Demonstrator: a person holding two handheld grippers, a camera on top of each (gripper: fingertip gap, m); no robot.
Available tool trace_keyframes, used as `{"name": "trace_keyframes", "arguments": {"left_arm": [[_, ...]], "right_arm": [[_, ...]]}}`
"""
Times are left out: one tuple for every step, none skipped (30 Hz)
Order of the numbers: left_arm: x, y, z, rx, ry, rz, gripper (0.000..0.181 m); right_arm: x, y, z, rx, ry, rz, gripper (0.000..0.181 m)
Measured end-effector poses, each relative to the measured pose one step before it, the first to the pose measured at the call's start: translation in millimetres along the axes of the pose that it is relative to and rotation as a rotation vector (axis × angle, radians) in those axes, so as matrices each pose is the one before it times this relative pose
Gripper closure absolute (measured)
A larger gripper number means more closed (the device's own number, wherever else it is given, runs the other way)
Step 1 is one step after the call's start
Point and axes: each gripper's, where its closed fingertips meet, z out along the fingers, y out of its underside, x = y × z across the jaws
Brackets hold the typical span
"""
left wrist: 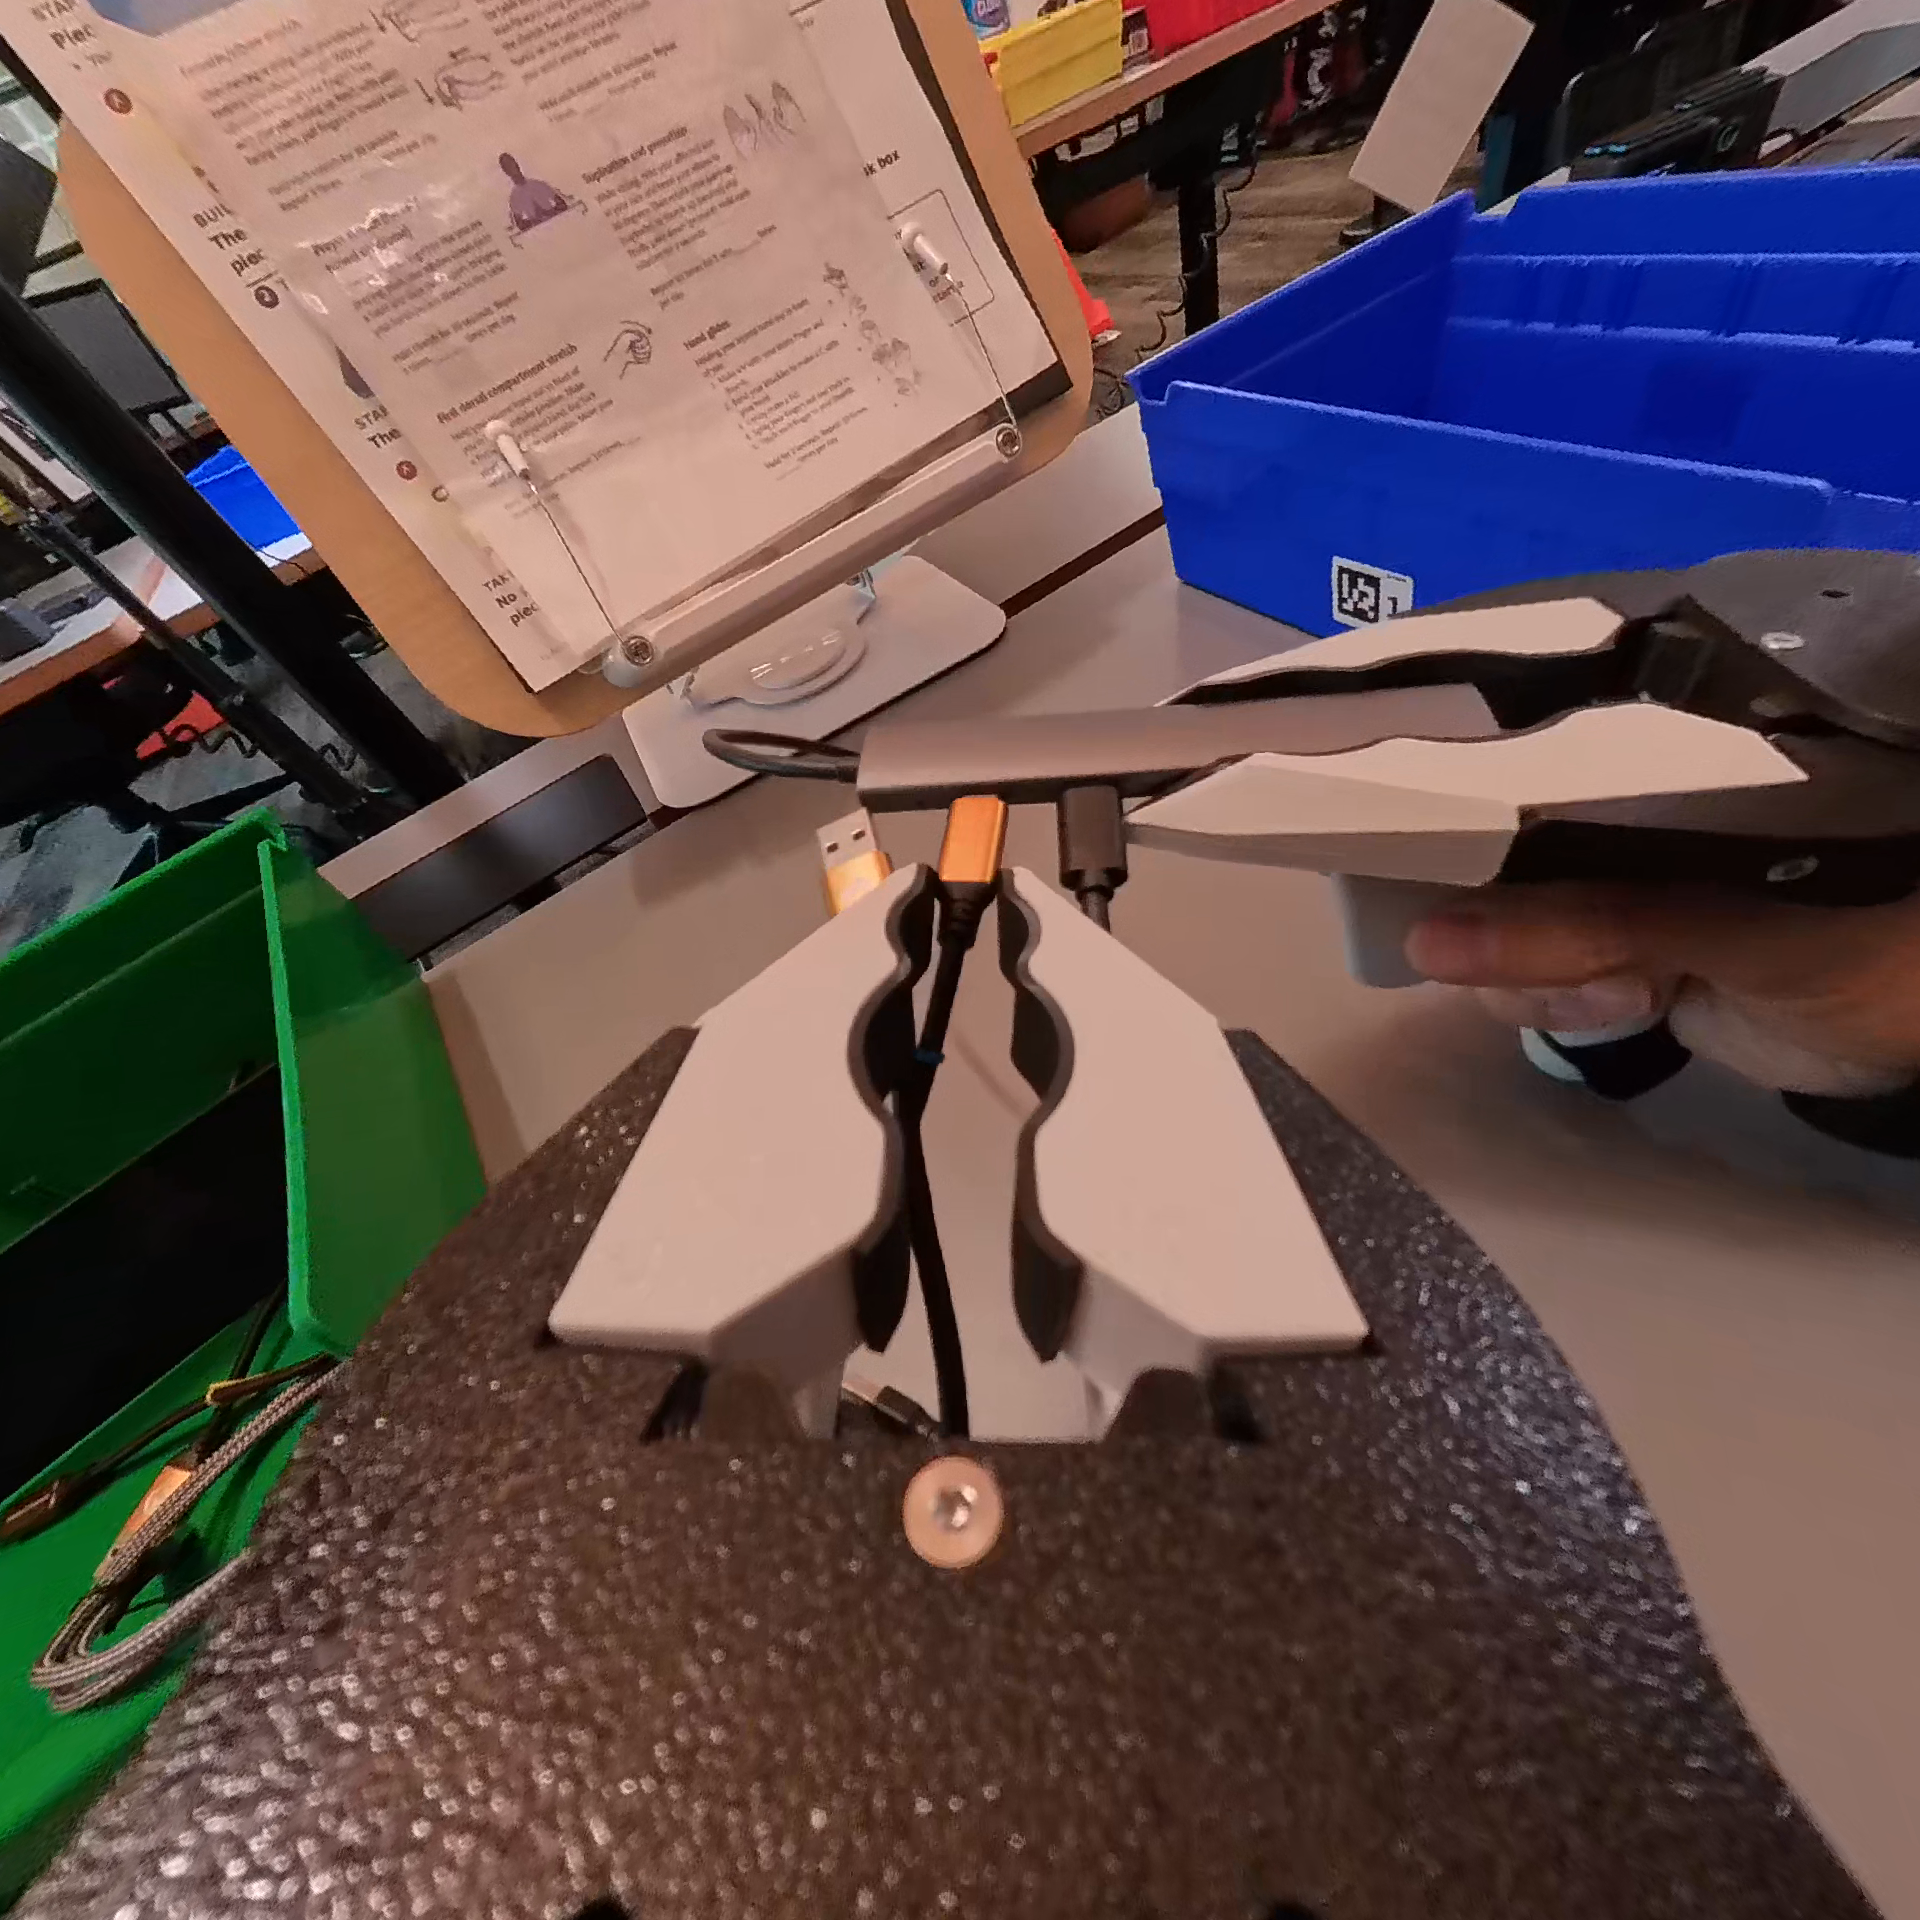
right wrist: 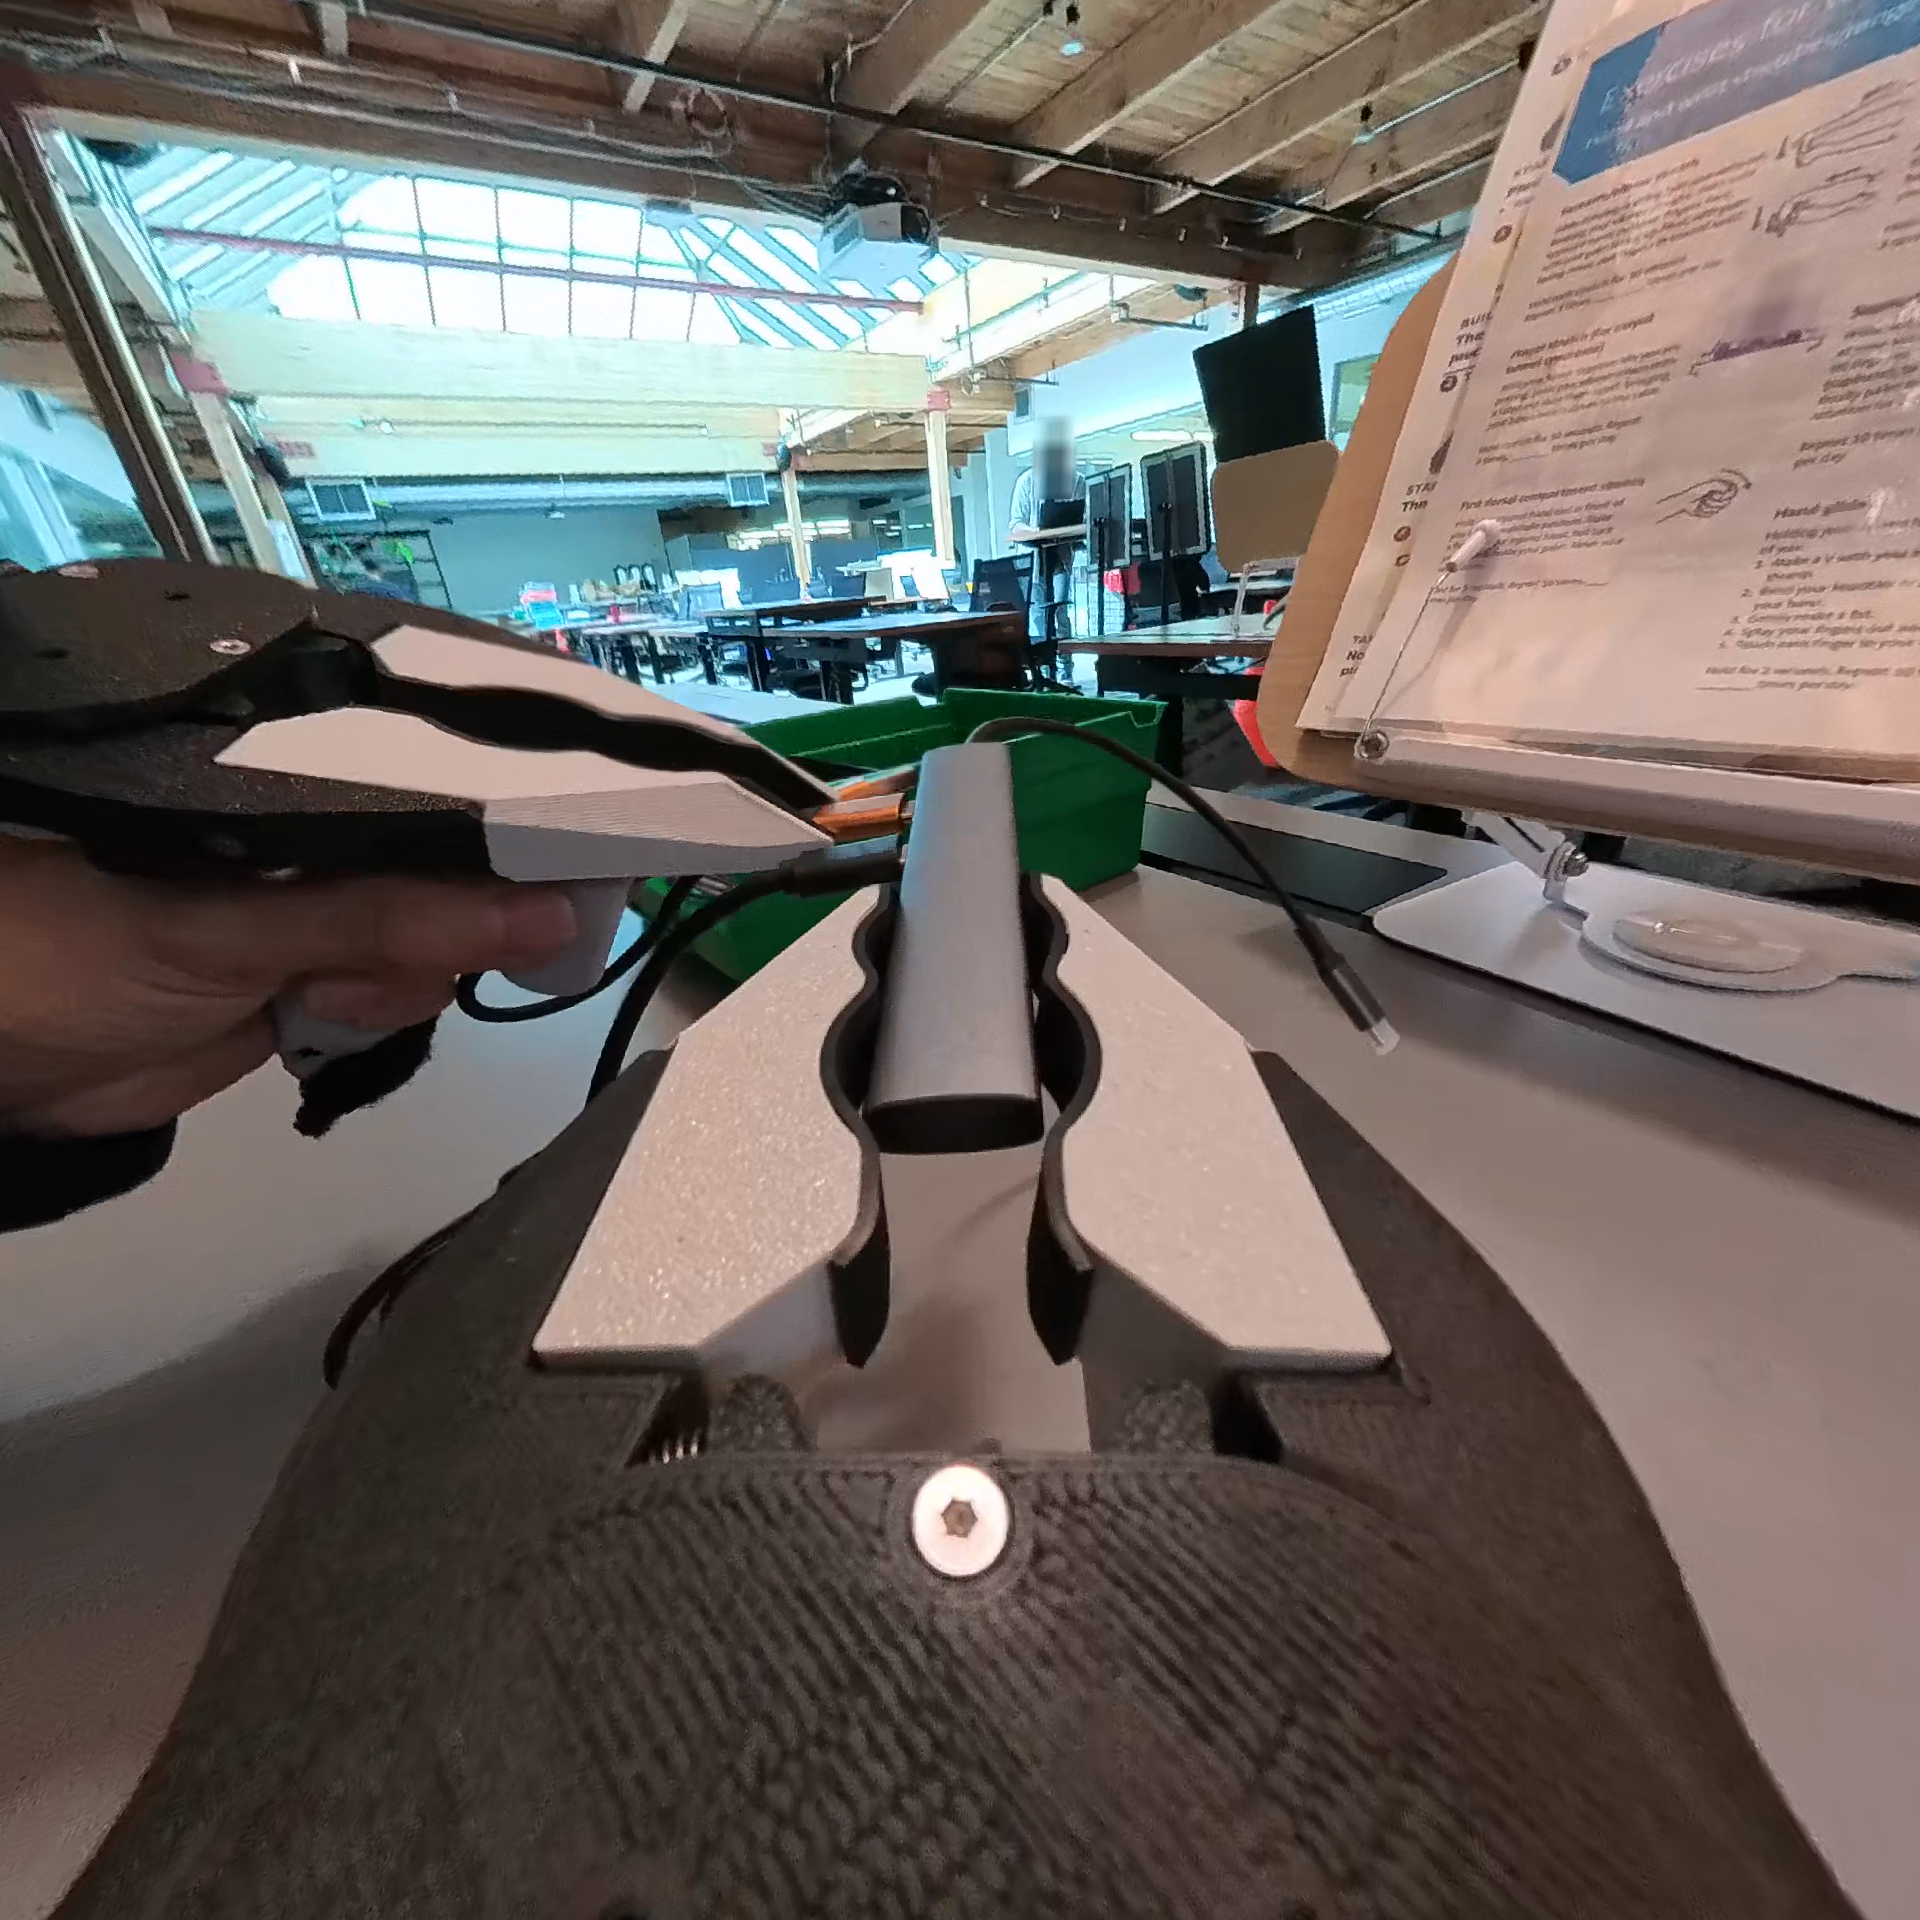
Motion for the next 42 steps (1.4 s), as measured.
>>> {"name": "trace_keyframes", "arguments": {"left_arm": [[0.82, -1.01, -0.29, 0.0083, -0.0029, 0.0039, 0.172], [0.49, -1.96, -0.57, 0.0119, -0.0069, 0.0068, 0.172], [0.42, -1.78, -0.46, 0.0085, -0.0068, 0.0060, 0.172], [0.77, 0.24, 0.43, -0.0045, -0.0005, 0.0011, 0.172], [0.57, 1.49, 1.13, -0.0099, 0.0052, -0.0062, 0.172], [-0.25, 1.06, 1.06, -0.0030, 0.0051, -0.0129, 0.172], [-0.30, -0.26, 0.46, 0.0057, 0.0061, -0.0164, 0.172], [-0.49, 0.70, 0.09, -0.0043, 0.0037, -0.0134, 0.172], [-0.52, 1.35, -0.04, -0.0078, 0.0006, -0.0018, 0.172], [-0.13, 0.87, 0.07, 0.0009, -0.0016, 0.0029, 0.172], [0.20, -0.11, -0.22, 0.0090, -0.0027, 0.0010, 0.172], [0.84, -1.19, -0.07, 0.0134, -0.0006, -0.0003, 0.172], [0.72, -2.93, -0.94, 0.0196, -0.0014, 0.0071, 0.172], [1.04, -3.75, -1.97, 0.0228, 0.0022, 0.0141, 0.172], [1.43, -4.31, -3.19, 0.0252, 0.0094, 0.0077, 0.172], [1.38, -5.02, -4.95, 0.0295, 0.0154, -0.0079, 0.170], [-0.85, -6.91, -7.34, 0.0415, 0.0079, -0.0239, 0.166], [-4.20, -7.92, -9.37, 0.0506, -0.0049, -0.0318, 0.163], [-7.56, -7.35, -11.03, 0.0485, -0.0168, -0.0372, 0.160], [-9.74, -5.10, -11.41, 0.0365, -0.0221, -0.0347, 0.159], [-11.00, -0.92, -11.03, 0.0154, -0.0222, -0.0262, 0.159], [-11.04, 5.03, -9.89, -0.0131, -0.0195, -0.0129, 0.159], [-10.02, 10.98, -8.37, -0.0370, -0.0115, -0.0002, 0.157], [-8.83, 14.96, -7.17, -0.0498, -0.0063, -0.0010, 0.156], [-7.47, 16.49, -5.99, -0.0502, -0.0047, -0.0129, 0.155], [-4.91, 15.02, -5.10, -0.0389, 0.0040, -0.0231, 0.155], [-2.34, 12.50, -4.31, -0.0250, 0.0124, -0.0268, 0.155], [-1.69, 9.60, -3.52, -0.0136, 0.0083, -0.0257, 0.155], [-1.62, 7.73, -2.74, -0.0077, 0.0023, -0.0198, 0.155], [-0.88, 6.23, -1.82, -0.0055, 0.0026, -0.0117, 0.155], [-0.20, 4.78, -0.90, -0.0018, 0.0039, -0.0065, 0.155], [0.80, 3.74, -0.22, -0.0003, 0.0072, -0.0042, 0.155], [1.07, 2.96, 0.38, -0.0015, 0.0077, -0.0043, 0.155], [1.09, 1.50, 0.42, -0.0037, 0.0052, -0.0028, 0.155], [1.34, -0.12, 0.40, 0.0015, 0.0059, 0.0063, 0.155], [1.81, -1.12, 0.53, 0.0070, 0.0071, 0.0109, 0.155], [1.84, -1.26, 0.58, 0.0079, 0.0069, 0.0081, 0.155], [1.87, -1.12, 0.70, 0.0064, 0.0079, 0.0029, 0.155], [1.54, -0.39, 0.90, 0.0018, 0.0078, 0.0000, 0.155], [1.42, 0.20, 1.02, -0.0023, 0.0082, -0.0008, 0.155], [1.07, 0.23, 0.96, -0.0033, 0.0068, -0.0019, 0.155], [0.84, 0.07, 0.55, -0.0014, 0.0044, -0.0019, 0.155]], "right_arm": [[-0.44, -2.09, -0.94, 0.0058, 0.0014, -0.0143, 0.159], [-0.75, -2.04, -0.56, 0.0048, 0.0006, -0.0076, 0.158], [-0.31, -0.89, -0.34, -0.0020, 0.0022, -0.0105, 0.159], [-0.03, 0.60, -0.30, -0.0091, 0.0063, -0.0202, 0.158], [-0.76, 1.54, 0.44, -0.0142, 0.0014, -0.0162, 0.158], [0.22, -0.10, 0.31, -0.0023, 0.0083, -0.0080, 0.158], [-0.19, -1.12, 0.06, 0.0050, 0.0077, -0.0079, 0.158], [-1.28, -0.72, 0.61, 0.0006, -0.0009, -0.0011, 0.158], [-1.35, -0.84, 0.55, 0.0068, -0.0053, 0.0063, 0.158], [-0.50, -0.65, 0.13, 0.0112, -0.0012, 0.0005, 0.158], [0.53, -0.33, -0.42, 0.0024, 0.0043, -0.0187, 0.158], [1.18, -1.63, -0.97, 0.0009, 0.0049, -0.0220, 0.158], [0.53, -2.67, -0.96, 0.0068, -0.0047, -0.0117, 0.158], [-0.04, -2.74, -1.44, 0.0087, -0.0105, -0.0150, 0.159], [-1.12, -4.40, -1.89, 0.0110, -0.0095, -0.0218, 0.159], [-1.00, -5.82, -1.95, 0.0120, 0.0013, -0.0248, 0.159], [0.04, -6.99, -2.10, 0.0108, 0.0133, -0.0332, 0.159], [-0.61, -7.80, -2.12, 0.0078, 0.0064, -0.0494, 0.159], [-0.27, -7.97, -2.39, 0.0063, 0.0047, -0.0557, 0.159], [2.30, -7.81, -2.74, 0.0067, 0.0175, -0.0465, 0.159], [3.98, -8.79, -2.78, 0.0092, 0.0196, -0.0318, 0.159], [3.58, -10.52, -2.84, 0.0103, 0.0067, -0.0238, 0.159], [5.19, -14.18, -3.27, 0.0176, 0.0099, -0.0204, 0.159], [6.92, -17.45, -3.14, 0.0282, 0.0156, -0.0237, 0.160], [6.64, -18.08, -2.49, 0.0281, 0.0039, -0.0211, 0.159], [6.37, -16.31, -1.58, 0.0190, -0.0070, -0.0130, 0.160], [7.85, -14.77, -1.24, 0.0175, 0.0044, -0.0187, 0.160], [8.78, -12.83, -1.08, 0.0151, 0.0115, -0.0256, 0.160], [7.60, -10.09, -0.63, 0.0051, 0.0009, -0.0170, 0.160], [7.24, -8.66, -0.82, 0.0003, -0.0045, -0.0106, 0.159], [8.91, -8.23, -1.26, -0.0003, 0.0085, -0.0211, 0.159], [10.39, -7.54, -1.87, -0.0044, 0.0174, -0.0296, 0.160], [11.50, -6.46, -2.33, -0.0142, 0.0180, -0.0265, 0.160], [13.11, -5.90, -3.16, -0.0192, 0.0245, -0.0294, 0.160], [15.92, -5.85, -3.92, -0.0178, 0.0406, -0.0404, 0.159], [17.84, -4.84, -4.36, -0.0178, 0.0497, -0.0449, 0.160], [18.22, -2.23, -3.89, -0.0269, 0.0457, -0.0445, 0.160], [18.30, 1.80, -3.06, -0.0439, 0.0424, -0.0451, 0.160], [18.25, 5.81, -2.22, -0.0556, 0.0452, -0.0537, 0.160], [17.66, 8.69, -1.35, -0.0579, 0.0508, -0.0681, 0.160], [15.20, 12.22, -0.38, -0.0653, 0.0477, -0.0739, 0.160], [9.55, 15.68, 1.40, -0.0737, 0.0224, -0.0628, 0.159]]}}
